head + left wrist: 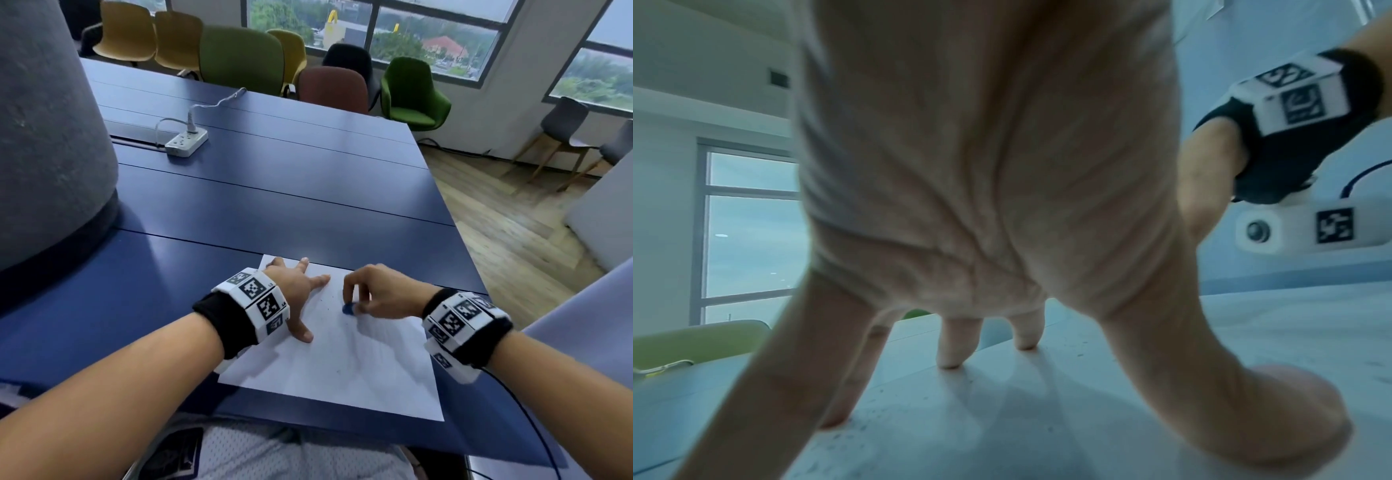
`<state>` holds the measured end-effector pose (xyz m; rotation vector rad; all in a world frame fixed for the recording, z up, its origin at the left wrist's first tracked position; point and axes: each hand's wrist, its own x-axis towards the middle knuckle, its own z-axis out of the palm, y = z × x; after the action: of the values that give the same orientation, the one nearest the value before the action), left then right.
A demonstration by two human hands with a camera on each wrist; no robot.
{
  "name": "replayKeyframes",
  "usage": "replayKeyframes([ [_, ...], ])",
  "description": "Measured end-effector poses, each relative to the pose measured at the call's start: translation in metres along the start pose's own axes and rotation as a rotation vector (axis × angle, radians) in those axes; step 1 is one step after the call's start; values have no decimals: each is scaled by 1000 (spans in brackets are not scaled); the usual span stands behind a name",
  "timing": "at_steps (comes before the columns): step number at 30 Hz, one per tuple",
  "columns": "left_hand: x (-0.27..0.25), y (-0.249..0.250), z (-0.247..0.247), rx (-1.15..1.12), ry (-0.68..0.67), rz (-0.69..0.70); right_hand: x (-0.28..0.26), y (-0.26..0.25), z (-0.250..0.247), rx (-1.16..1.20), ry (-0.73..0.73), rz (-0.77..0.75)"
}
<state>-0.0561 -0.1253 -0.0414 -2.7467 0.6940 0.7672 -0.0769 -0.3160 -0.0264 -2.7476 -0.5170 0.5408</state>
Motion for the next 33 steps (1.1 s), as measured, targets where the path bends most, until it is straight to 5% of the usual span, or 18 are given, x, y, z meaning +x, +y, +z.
replayKeyframes([
  [3, 1, 0, 1, 0, 0, 1, -5, 3, 9, 45, 53, 15],
  [7, -1, 0, 0, -5, -4, -6, -29, -11, 17, 20, -195, -87],
  [11, -1, 1, 0, 3, -2, -1, -19, -7, 15, 50, 3, -36],
  [16, -3, 1, 0, -14, -6, -2, -31, -19, 22, 48, -223, -125],
  [20, -3, 2, 0, -14, -2, 4, -22, -13, 20, 47, -22, -55],
  [24, -4, 1, -1, -21, -2, 5, -38, -22, 27, 62, -213, -135],
  [29, -3, 0, 0, -21, 2, 8, -28, -17, 24, 55, -24, -45],
  [33, -3, 0, 0, -34, -4, 10, -50, -21, 33, 95, -197, -129],
])
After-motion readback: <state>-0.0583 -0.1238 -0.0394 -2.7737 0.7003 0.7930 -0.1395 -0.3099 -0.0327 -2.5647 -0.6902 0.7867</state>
